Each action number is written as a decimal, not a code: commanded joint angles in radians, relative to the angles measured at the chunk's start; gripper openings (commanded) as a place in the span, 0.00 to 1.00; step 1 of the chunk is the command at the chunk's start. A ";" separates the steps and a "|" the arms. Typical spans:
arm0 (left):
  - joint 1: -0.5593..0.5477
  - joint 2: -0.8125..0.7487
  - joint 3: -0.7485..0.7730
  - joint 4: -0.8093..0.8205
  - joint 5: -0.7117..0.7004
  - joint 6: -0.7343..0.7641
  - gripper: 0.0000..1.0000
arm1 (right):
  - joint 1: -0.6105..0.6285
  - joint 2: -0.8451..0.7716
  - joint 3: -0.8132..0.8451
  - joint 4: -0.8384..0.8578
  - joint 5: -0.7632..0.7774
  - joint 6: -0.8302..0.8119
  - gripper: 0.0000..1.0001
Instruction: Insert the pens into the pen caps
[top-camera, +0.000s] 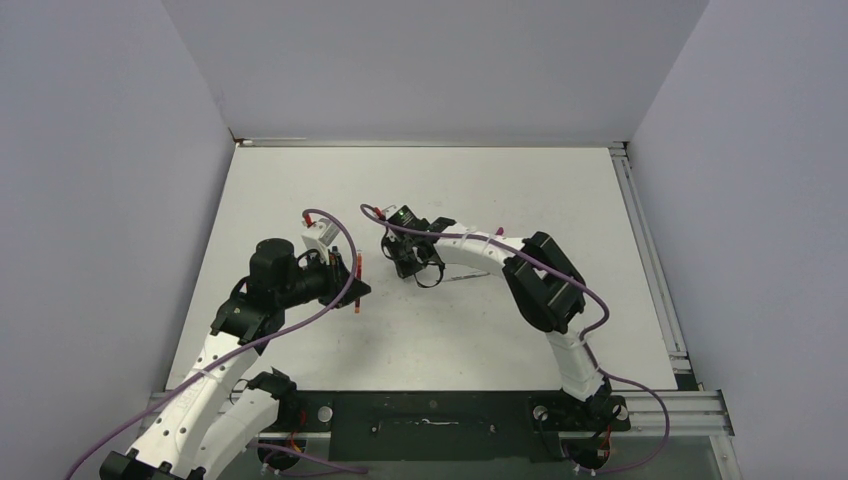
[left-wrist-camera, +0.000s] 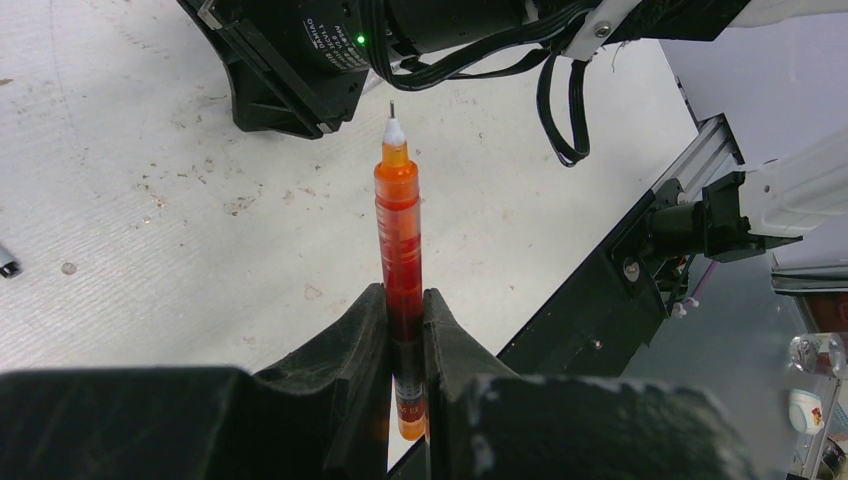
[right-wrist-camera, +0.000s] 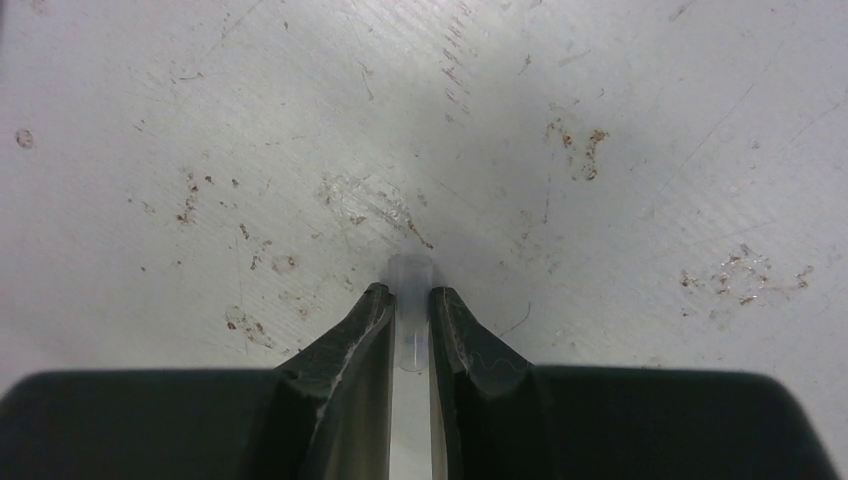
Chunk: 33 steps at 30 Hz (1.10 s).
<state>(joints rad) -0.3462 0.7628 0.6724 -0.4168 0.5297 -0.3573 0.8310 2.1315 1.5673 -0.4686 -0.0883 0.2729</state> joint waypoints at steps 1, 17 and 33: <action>-0.005 -0.003 0.021 0.030 0.033 0.008 0.00 | -0.015 -0.089 -0.041 0.015 -0.014 0.020 0.05; -0.007 0.002 -0.004 0.128 0.131 -0.058 0.00 | -0.033 -0.455 -0.248 0.153 -0.078 0.180 0.05; -0.050 0.032 -0.051 0.331 0.195 -0.199 0.00 | -0.032 -0.783 -0.409 0.436 -0.074 0.393 0.05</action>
<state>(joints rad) -0.3775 0.7952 0.6327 -0.2096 0.6895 -0.5083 0.8036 1.4307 1.1812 -0.1829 -0.1726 0.5961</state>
